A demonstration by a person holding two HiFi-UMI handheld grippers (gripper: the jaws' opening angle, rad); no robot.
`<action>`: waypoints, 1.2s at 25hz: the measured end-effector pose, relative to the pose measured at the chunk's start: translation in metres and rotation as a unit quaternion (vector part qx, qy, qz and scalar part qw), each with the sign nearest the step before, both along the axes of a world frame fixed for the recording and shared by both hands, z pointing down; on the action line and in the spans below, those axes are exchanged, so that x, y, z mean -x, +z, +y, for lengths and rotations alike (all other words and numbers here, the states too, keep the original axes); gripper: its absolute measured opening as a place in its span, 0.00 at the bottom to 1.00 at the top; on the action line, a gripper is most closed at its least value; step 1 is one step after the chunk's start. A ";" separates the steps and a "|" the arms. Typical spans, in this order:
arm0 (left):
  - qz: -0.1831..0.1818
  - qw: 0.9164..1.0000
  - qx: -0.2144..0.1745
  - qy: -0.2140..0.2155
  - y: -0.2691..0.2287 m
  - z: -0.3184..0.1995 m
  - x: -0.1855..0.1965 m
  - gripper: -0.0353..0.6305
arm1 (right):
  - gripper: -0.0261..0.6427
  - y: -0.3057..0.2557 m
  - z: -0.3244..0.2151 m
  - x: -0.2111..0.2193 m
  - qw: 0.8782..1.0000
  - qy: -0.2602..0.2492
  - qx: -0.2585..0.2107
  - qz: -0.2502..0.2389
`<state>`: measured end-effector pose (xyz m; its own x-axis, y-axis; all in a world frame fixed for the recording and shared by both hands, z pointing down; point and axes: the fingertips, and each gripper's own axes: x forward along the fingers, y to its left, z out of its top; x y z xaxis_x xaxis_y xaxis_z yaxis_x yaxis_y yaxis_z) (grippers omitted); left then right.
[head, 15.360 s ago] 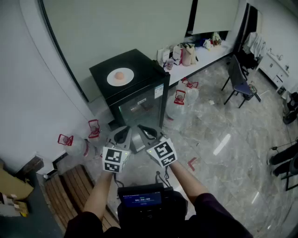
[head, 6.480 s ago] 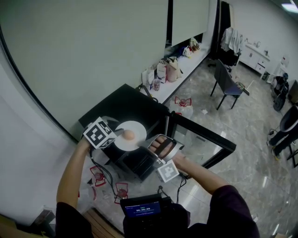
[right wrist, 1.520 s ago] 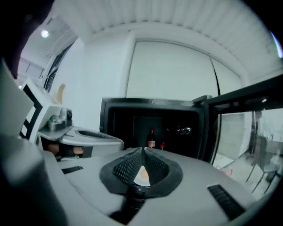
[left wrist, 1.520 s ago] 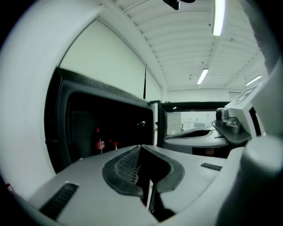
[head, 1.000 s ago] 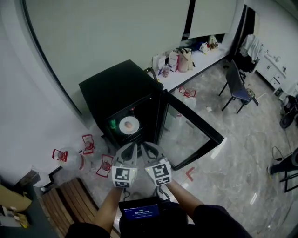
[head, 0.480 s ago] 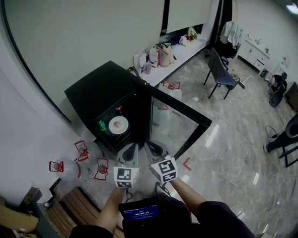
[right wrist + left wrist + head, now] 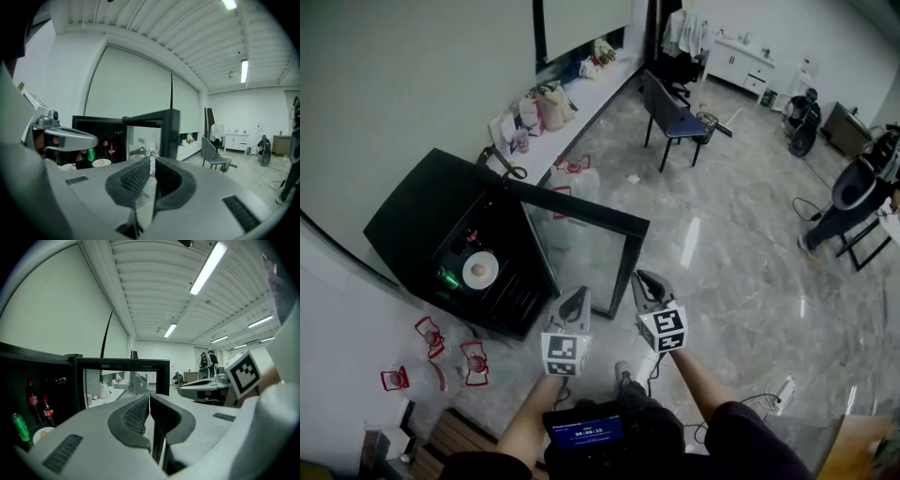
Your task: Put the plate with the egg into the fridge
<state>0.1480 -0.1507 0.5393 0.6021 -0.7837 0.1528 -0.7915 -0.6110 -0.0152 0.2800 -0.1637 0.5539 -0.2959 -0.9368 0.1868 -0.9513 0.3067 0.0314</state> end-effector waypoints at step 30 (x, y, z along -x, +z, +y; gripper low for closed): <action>-0.043 0.966 -0.017 -0.256 -0.003 0.060 0.064 0.07 | 0.05 -0.008 0.002 0.106 0.937 -0.326 -0.100 0.082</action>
<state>0.0840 -0.0905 0.5361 0.1214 -0.9807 0.1533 -0.9845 -0.1387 -0.1075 0.1745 -0.1619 0.5459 -0.7994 -0.5887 0.1201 -0.5416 0.7926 0.2801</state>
